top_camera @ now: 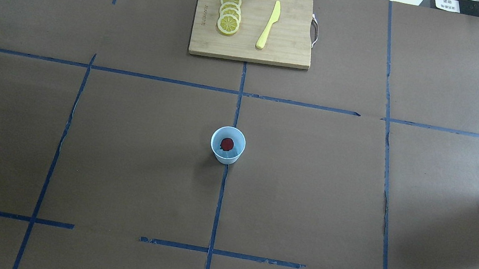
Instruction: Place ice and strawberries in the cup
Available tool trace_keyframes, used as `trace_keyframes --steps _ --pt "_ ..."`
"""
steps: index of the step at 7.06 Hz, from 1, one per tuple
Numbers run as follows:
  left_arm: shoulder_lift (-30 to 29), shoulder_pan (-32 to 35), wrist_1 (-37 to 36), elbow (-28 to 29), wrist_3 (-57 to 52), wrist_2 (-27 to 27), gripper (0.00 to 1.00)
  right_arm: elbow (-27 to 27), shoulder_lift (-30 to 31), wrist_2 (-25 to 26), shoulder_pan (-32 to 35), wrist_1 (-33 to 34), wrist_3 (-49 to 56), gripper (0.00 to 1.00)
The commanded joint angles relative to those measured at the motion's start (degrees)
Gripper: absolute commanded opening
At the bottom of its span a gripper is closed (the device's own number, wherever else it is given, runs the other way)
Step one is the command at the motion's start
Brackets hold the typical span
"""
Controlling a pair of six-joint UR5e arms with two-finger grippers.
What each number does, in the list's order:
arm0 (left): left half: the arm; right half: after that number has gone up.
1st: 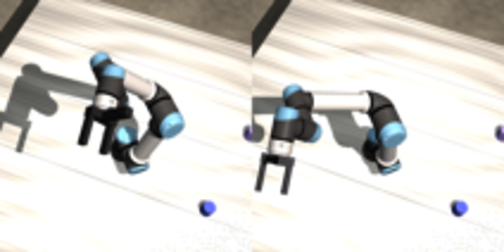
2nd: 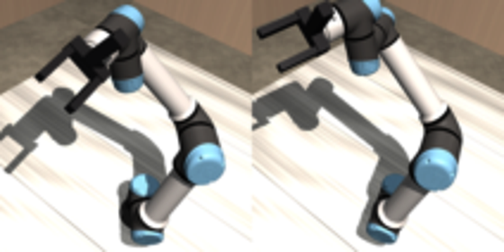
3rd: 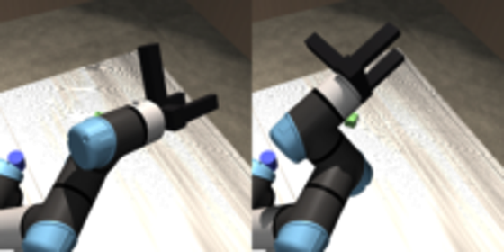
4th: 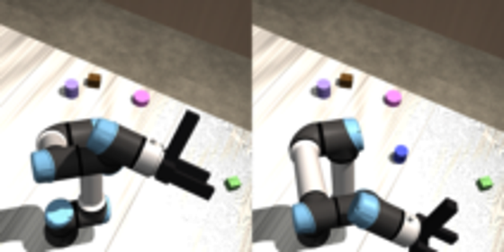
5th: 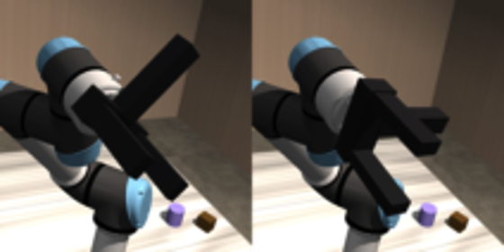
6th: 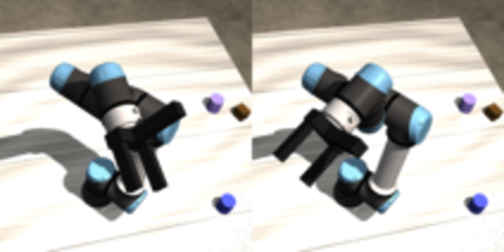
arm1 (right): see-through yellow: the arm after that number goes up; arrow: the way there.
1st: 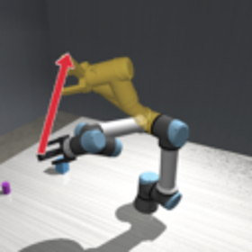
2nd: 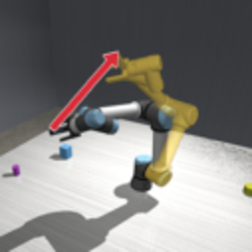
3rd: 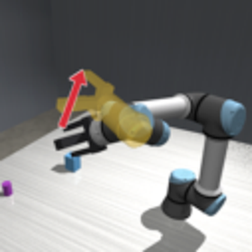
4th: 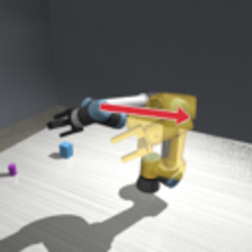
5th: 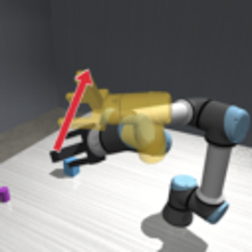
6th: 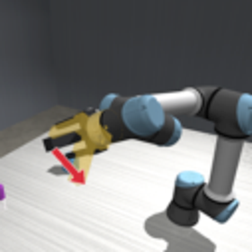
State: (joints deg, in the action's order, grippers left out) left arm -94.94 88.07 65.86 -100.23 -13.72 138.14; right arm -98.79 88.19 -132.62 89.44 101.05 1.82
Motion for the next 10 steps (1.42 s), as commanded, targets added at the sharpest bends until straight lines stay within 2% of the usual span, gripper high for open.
trace_keyframes --steps 1,10 --pt "0.1 0.0 -0.3 -0.8 0.0 0.3 1.00 -0.1 0.0 -0.1 -0.5 -0.1 -0.1 1.00" --pt "0.1 -0.4 -0.6 -2.2 -0.1 -0.3 1.00 -0.8 0.0 0.0 -1.4 -0.2 0.1 1.00"
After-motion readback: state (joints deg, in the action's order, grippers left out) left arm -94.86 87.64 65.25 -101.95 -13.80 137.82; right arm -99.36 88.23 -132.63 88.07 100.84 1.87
